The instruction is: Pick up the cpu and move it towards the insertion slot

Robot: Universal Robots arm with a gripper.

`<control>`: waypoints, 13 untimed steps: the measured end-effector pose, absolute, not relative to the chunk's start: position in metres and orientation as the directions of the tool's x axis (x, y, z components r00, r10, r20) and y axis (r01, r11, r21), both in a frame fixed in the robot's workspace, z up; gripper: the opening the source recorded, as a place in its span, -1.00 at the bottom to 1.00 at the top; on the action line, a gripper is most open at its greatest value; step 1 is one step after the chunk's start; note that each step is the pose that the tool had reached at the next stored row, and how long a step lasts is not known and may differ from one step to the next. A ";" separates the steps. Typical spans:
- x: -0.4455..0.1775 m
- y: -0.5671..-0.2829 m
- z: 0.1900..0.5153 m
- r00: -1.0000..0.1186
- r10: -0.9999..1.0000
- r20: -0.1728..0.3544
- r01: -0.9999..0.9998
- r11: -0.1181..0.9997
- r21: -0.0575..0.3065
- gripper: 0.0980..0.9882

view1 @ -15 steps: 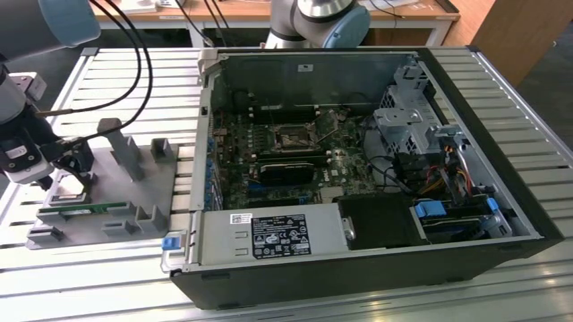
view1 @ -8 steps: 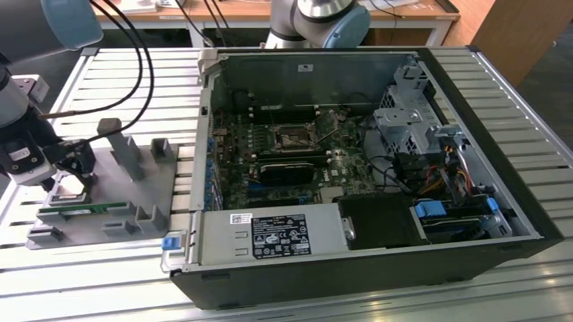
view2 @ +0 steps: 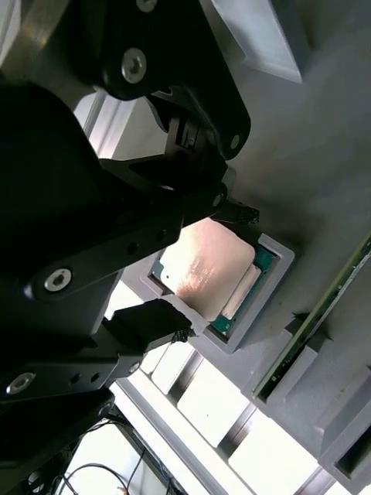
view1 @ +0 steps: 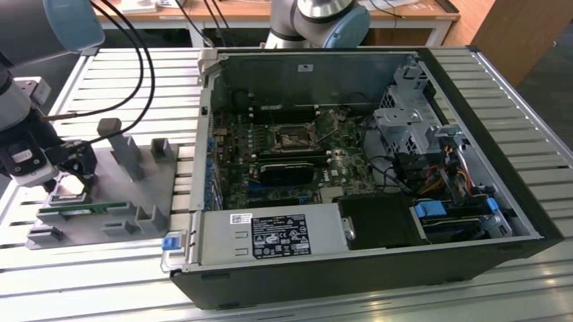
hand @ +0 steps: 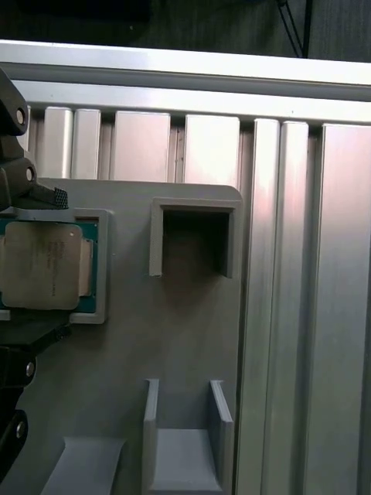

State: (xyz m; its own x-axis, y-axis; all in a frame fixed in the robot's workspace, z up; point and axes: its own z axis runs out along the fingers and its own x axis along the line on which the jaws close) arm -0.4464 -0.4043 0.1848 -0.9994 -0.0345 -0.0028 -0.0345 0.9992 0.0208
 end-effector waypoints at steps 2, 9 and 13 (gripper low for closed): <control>-0.446 -0.404 0.184 -0.999 -0.034 -0.003 -0.034 0.999 0.021 0.29; -0.446 -0.404 0.182 -0.999 -0.034 -0.003 -0.034 0.999 0.021 0.25; -0.446 -0.404 0.181 -0.999 -0.034 -0.003 -0.034 0.999 0.021 0.09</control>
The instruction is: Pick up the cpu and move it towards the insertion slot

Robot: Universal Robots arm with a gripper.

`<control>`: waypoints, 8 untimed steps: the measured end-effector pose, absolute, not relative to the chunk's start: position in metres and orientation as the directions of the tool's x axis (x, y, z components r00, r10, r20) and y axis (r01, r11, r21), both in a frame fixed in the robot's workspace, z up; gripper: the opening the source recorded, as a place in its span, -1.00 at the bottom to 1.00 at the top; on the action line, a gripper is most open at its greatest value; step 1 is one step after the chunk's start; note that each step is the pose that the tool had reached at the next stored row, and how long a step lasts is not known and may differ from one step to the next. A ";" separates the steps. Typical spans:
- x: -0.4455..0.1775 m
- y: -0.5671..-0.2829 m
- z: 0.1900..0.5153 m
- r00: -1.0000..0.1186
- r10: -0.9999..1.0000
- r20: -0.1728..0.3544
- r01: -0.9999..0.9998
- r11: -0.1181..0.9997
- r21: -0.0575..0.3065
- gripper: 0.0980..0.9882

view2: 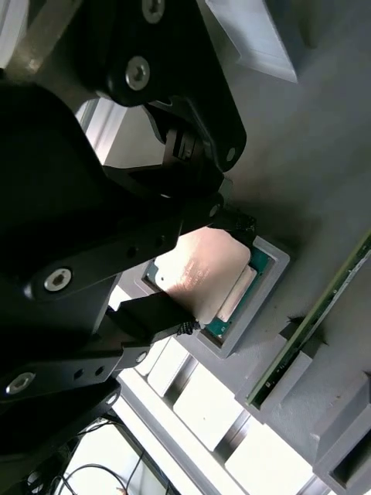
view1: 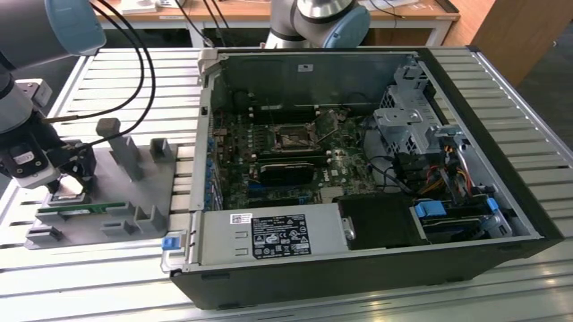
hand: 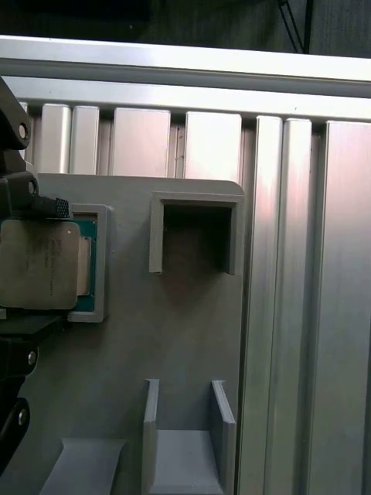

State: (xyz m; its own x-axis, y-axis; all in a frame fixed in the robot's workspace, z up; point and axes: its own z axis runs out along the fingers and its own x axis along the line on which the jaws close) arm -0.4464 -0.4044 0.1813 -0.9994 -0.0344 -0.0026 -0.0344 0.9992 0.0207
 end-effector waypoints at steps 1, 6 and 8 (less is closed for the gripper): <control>-0.446 -0.404 0.181 -0.999 -0.034 -0.003 -0.034 0.999 0.021 0.09; -0.446 -0.406 0.181 -0.999 -0.034 -0.003 -0.034 0.999 0.021 0.09; -0.446 -0.406 0.181 -0.999 -0.032 -0.003 -0.032 0.999 0.021 0.09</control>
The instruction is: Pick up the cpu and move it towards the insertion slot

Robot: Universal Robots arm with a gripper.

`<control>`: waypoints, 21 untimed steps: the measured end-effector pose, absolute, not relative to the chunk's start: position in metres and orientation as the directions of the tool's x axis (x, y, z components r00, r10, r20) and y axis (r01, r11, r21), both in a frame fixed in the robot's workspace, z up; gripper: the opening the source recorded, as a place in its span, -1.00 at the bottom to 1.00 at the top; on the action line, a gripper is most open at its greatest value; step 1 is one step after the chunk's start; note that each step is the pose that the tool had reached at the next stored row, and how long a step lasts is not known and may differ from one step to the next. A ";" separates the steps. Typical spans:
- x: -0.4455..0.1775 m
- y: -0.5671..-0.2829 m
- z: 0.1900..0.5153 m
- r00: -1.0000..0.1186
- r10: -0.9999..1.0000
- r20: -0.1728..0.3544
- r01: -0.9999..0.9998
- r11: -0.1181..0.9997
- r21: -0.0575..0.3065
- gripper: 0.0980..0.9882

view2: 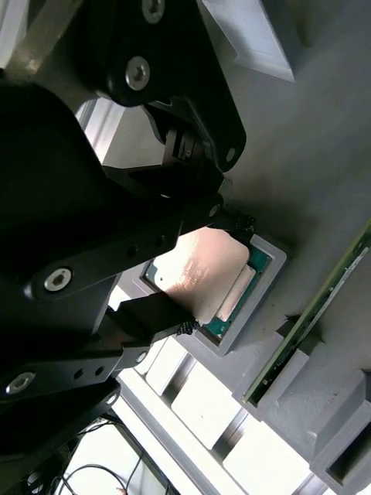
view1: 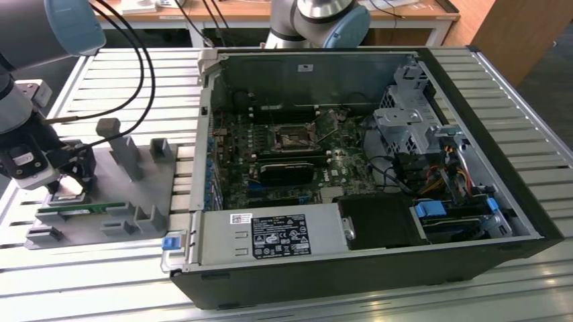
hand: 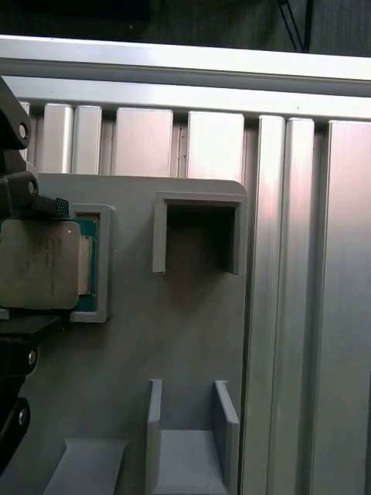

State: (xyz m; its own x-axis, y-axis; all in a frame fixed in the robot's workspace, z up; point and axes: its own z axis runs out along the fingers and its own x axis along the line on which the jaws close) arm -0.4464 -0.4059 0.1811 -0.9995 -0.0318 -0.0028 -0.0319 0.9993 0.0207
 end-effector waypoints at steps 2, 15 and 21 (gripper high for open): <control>-0.446 -0.406 0.181 -1.000 -0.028 -0.003 -0.028 0.999 0.021 0.09; -0.446 -0.406 0.184 -1.000 -0.024 -0.003 -0.024 0.999 0.021 0.00; -0.446 -0.406 0.191 -1.000 -0.024 -0.003 -0.024 0.999 0.021 0.00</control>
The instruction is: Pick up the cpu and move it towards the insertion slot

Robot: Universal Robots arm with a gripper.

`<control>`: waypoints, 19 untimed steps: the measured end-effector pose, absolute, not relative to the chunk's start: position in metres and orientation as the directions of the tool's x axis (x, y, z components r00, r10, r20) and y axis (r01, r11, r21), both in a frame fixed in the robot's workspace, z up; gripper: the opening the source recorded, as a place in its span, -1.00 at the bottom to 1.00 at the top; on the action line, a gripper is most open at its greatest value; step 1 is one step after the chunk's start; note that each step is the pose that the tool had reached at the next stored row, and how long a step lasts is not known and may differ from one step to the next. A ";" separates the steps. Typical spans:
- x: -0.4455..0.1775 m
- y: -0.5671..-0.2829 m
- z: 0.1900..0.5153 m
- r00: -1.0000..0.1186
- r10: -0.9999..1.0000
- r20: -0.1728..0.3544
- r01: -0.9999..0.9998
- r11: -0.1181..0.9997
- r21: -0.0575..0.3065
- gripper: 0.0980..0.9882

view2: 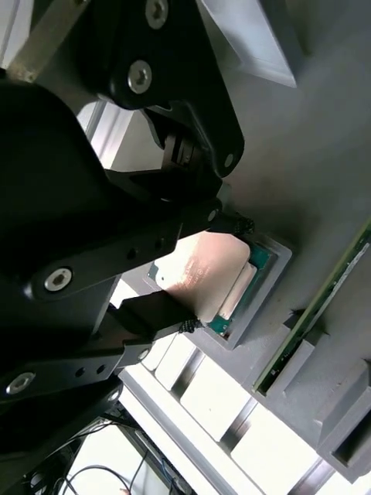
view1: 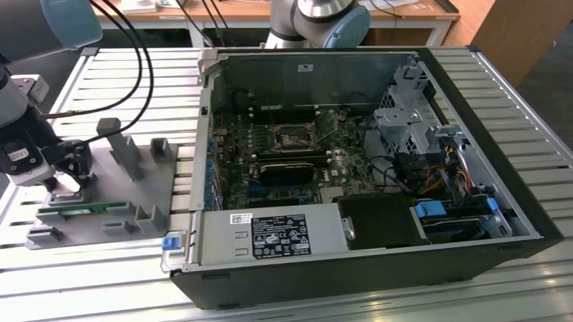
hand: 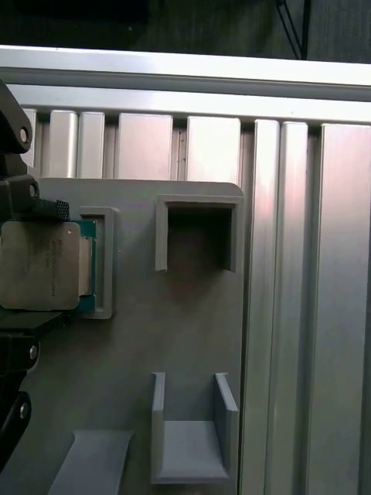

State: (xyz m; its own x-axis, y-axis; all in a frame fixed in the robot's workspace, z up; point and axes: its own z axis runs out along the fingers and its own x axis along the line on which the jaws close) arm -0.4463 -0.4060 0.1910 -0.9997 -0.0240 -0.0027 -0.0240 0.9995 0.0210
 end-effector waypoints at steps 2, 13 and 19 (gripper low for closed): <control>-0.446 -0.406 0.194 -1.000 -0.024 -0.003 -0.024 0.999 0.021 0.00; -0.447 -0.406 0.203 -1.000 -0.024 -0.003 -0.024 0.999 0.033 0.00; -0.447 -0.406 0.211 -1.000 -0.024 -0.003 -0.024 0.999 0.033 0.00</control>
State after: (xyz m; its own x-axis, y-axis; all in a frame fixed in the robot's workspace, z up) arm -0.4470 -0.4060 0.2111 -0.9997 -0.0240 -0.0030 -0.0240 0.9992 0.0326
